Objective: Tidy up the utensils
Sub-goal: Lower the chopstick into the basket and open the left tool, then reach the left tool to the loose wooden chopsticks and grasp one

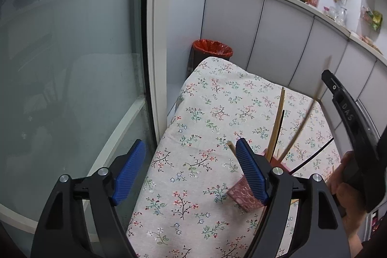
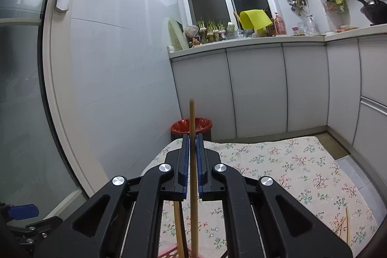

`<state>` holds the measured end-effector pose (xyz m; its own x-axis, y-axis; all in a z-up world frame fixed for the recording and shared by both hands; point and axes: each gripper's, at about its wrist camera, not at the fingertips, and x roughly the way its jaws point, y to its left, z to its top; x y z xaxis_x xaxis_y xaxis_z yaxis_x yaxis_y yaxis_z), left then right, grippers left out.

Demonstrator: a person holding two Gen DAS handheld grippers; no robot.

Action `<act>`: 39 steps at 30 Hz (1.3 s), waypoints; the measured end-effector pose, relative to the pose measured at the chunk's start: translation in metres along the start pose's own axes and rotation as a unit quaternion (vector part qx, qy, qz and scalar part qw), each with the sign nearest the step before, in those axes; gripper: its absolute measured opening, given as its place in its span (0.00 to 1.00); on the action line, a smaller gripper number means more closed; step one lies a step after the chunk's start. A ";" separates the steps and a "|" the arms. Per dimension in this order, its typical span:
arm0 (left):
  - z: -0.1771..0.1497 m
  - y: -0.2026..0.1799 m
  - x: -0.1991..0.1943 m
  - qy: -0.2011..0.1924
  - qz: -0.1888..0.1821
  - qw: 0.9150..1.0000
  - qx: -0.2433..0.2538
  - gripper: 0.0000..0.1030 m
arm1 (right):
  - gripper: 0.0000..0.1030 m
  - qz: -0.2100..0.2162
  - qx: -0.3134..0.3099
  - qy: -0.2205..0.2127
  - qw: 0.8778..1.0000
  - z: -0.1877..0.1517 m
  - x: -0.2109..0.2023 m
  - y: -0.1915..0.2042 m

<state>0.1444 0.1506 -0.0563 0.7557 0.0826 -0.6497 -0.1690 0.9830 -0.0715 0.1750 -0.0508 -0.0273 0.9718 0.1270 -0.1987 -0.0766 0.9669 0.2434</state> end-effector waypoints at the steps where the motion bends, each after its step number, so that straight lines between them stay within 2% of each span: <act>1: 0.000 -0.001 0.000 0.002 -0.002 1.000 0.000 0.75 | 0.21 0.003 0.002 0.002 1.000 0.003 -0.002 0.000; 8: -0.002 -0.011 -0.004 0.018 -0.036 0.999 0.004 0.76 | 0.54 0.010 0.013 0.051 0.999 0.040 -0.032 -0.034; 10: -0.004 -0.017 -0.007 0.021 -0.048 0.999 0.006 0.81 | 0.60 -0.004 0.022 0.078 0.997 0.046 -0.042 -0.056; 12: -0.007 -0.024 -0.011 0.026 -0.066 0.997 0.009 0.86 | 0.73 -0.018 0.030 0.099 0.994 0.046 -0.047 -0.074; 17: -0.016 -0.052 -0.015 0.045 -0.098 0.994 0.024 0.89 | 0.91 -0.064 0.049 0.155 0.985 0.033 -0.061 -0.128; 21: -0.026 -0.080 -0.017 0.050 -0.105 0.992 0.049 0.90 | 0.93 -0.090 0.071 0.198 0.973 0.016 -0.065 -0.167; 25: -0.039 -0.118 -0.019 0.053 -0.107 0.988 0.094 0.91 | 0.93 -0.108 0.083 0.256 0.957 -0.002 -0.064 -0.204; 29: -0.054 -0.158 -0.018 0.064 -0.120 0.980 0.146 0.91 | 0.93 -0.121 0.109 0.308 0.937 -0.021 -0.061 -0.240; 33: -0.070 -0.203 -0.015 0.072 -0.130 0.967 0.205 0.91 | 0.93 -0.117 0.141 0.348 0.919 -0.040 -0.061 -0.269; 36: -0.081 -0.229 -0.005 0.091 -0.134 0.959 0.231 0.91 | 0.93 -0.117 0.156 0.361 0.912 -0.047 -0.063 -0.286; 39: -0.088 -0.254 0.015 0.125 -0.140 0.951 0.247 0.91 | 0.93 -0.137 0.159 0.363 0.908 -0.049 -0.065 -0.303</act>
<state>0.1432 -0.1120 -0.1145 0.5422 -0.1745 -0.8219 0.3817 0.9226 0.0560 0.1238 -0.3414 -0.1347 0.5320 0.1165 -0.8387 0.3263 0.8858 0.3300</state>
